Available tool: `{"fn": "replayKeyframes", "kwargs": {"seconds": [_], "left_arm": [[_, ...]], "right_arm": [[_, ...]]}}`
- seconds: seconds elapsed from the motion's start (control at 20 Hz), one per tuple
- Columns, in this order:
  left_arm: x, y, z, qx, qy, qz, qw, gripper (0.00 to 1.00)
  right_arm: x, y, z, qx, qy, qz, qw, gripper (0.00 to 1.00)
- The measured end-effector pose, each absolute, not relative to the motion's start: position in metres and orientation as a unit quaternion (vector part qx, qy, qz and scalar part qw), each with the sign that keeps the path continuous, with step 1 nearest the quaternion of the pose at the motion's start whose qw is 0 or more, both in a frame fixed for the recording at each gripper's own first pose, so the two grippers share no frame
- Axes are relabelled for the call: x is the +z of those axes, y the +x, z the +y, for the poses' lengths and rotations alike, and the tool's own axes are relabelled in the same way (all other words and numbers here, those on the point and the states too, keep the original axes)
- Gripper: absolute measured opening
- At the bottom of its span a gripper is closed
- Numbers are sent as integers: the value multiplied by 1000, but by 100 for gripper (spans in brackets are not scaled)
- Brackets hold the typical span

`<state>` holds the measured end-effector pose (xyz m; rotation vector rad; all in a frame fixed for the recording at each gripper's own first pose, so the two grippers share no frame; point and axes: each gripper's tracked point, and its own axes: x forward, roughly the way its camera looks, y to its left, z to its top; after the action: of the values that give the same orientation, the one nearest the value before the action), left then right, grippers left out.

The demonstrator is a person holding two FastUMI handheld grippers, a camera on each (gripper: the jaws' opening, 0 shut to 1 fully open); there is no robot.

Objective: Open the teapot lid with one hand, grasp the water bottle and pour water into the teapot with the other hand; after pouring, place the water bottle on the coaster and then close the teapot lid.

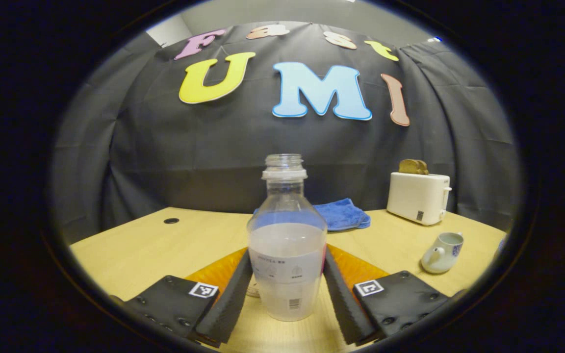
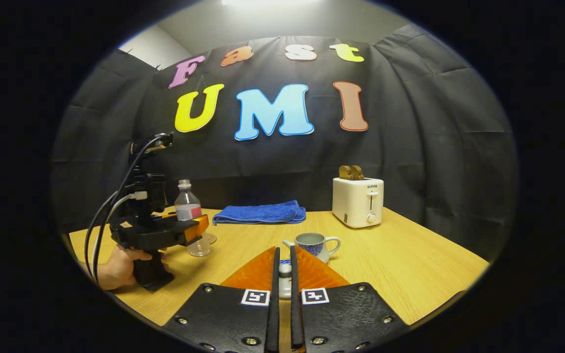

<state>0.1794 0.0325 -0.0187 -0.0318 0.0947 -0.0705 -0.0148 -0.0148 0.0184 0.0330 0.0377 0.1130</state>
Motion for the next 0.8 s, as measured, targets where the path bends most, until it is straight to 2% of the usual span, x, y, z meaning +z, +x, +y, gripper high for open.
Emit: {"fn": "replayKeyframes", "kwargs": {"seconds": [0.05,0.35,0.8], "left_arm": [[-19,178,31,-36,-16,49,998,89],[-16,171,21,-43,6,54,998,87],[20,165,-37,-70,179,8,981,87]], "right_arm": [[16,-22,-11,64,18,19,998,9],[10,-50,-4,78,15,21,997,9],[2,-86,-4,86,21,19,996,9]]}}
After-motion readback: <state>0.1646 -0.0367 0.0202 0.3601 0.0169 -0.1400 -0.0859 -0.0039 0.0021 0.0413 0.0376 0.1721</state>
